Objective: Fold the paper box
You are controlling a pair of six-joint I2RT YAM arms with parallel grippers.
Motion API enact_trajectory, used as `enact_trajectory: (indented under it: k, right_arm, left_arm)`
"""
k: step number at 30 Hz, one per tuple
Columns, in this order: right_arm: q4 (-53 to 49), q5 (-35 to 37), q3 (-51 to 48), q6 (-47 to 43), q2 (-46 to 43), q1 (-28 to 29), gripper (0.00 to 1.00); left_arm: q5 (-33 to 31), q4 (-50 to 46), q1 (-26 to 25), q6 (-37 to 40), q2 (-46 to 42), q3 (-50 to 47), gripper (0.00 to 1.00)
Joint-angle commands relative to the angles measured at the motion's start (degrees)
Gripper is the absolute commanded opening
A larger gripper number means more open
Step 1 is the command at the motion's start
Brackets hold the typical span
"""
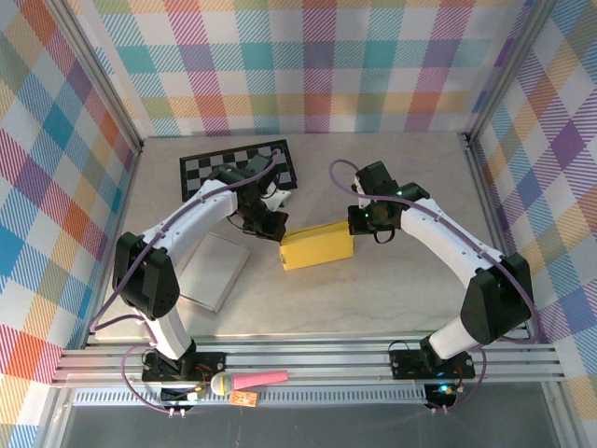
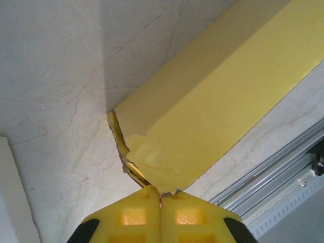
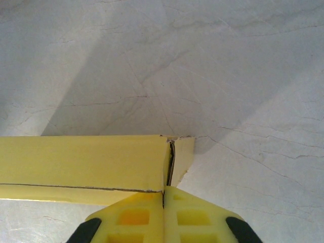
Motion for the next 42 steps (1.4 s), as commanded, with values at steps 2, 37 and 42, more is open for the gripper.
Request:
enact_trajectory:
  k: [2,37,42]
  right_arm:
    - [-1.1,-5.1,-0.8,2.9,-1.9,0.9,0.18]
    - [17.7,-13.0,-16.7,65.3,-10.7,-4.3,0.57]
    - [17.8,-12.9,-17.6,64.2,-10.2,-4.6,0.5]
  left_arm:
    - [-0.6,-0.5,-1.4,0.9,0.9,-1.4,0.0]
    - [-0.6,-1.3,-2.7,0.0,1.9,1.7,0.0]
    - [-0.5,-1.4,-2.9,-0.1,1.8,1.8,0.0]
